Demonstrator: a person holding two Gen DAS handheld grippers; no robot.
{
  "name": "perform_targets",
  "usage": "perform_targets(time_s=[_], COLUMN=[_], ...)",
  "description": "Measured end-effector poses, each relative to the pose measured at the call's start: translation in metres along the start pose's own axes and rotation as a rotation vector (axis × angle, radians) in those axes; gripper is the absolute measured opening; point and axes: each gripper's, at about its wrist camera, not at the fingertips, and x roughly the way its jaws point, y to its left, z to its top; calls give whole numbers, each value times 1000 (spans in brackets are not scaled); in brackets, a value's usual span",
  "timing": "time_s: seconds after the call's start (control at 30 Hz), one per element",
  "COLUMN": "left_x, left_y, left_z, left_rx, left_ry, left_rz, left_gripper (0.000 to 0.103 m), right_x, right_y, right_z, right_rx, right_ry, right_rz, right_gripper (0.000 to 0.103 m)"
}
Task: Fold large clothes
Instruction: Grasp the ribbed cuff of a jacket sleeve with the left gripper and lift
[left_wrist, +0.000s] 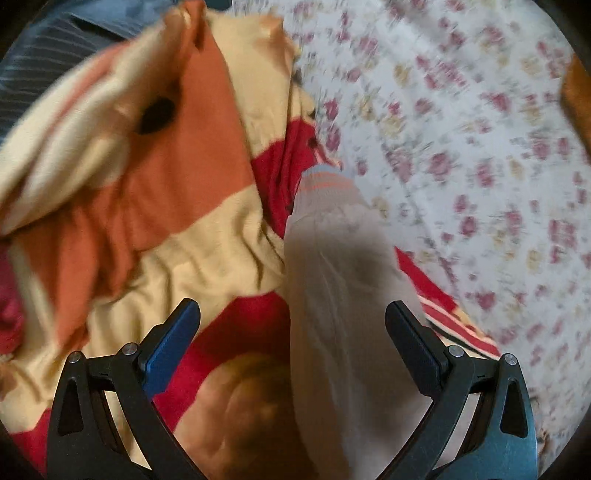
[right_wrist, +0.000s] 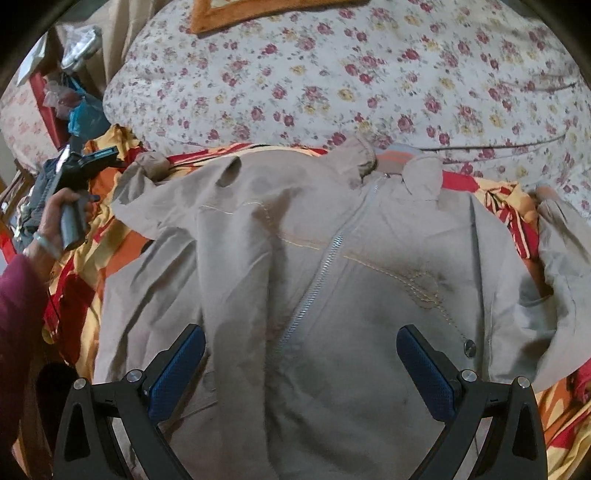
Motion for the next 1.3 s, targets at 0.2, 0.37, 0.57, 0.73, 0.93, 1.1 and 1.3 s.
perform_targets(time_s=[0.2, 0.37, 0.57, 0.73, 0.93, 1.1, 1.3], left_x=[33, -12, -89, -100, -67, -16, 41], left_y=[9, 13, 6, 2, 18, 16, 13], left_z=[3, 5, -1, -3, -9, 10, 20], left_rx=[-51, -11, 94, 84, -28, -67, -74], left_ry=[105, 36, -57, -55, -59, 1, 59], left_rz=[-143, -251, -407, -320, -248, -177, -138], left_gripper=[18, 9, 7, 12, 84, 84, 73], right_x=[8, 13, 2, -7, -10, 1, 14], right_y=[-15, -23, -21, -22, -17, -22, -22], right_z=[3, 2, -3, -10, -18, -16, -9], right_rx=[33, 66, 67, 87, 68, 83, 91], right_ry=[9, 12, -22, -39, -32, 5, 26], right_rz=[-11, 3, 18, 38, 41, 31, 33], right_gripper=[103, 103, 103, 103, 103, 103, 103])
